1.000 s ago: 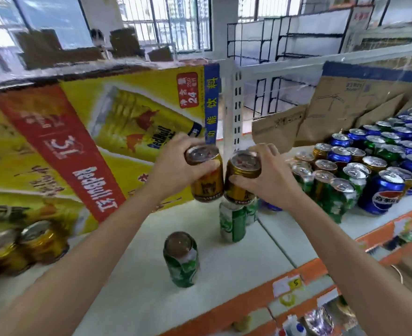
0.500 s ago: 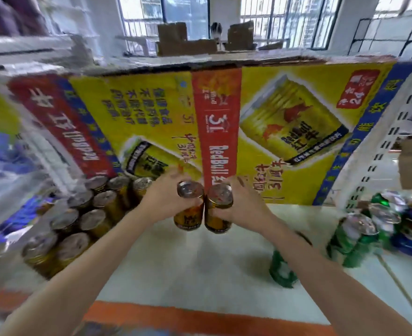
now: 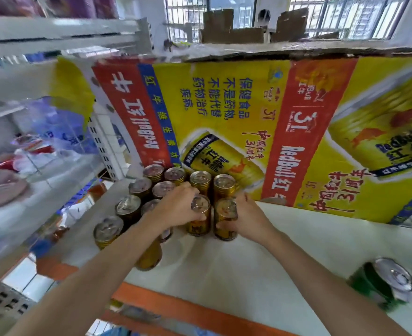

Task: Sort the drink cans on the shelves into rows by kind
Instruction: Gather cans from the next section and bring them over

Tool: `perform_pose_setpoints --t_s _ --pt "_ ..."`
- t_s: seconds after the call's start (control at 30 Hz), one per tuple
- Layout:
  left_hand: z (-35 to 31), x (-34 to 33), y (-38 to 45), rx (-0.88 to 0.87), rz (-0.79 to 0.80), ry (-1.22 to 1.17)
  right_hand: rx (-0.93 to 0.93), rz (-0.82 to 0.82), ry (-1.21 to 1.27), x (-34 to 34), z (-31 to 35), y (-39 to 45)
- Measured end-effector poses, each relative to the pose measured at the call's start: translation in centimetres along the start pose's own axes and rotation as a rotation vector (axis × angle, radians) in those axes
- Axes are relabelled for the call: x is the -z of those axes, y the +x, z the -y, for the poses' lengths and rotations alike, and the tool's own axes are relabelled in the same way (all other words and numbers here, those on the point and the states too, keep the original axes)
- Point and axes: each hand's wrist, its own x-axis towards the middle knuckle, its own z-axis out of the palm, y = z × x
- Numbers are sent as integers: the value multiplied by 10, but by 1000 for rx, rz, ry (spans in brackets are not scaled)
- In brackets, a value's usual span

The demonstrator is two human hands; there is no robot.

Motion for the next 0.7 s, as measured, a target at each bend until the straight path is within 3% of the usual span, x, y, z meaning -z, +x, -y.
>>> perform_pose_setpoints --t_s 0.7 --pt "26 0 19 34 -32 36 -83 -141 -18 -23 29 29"
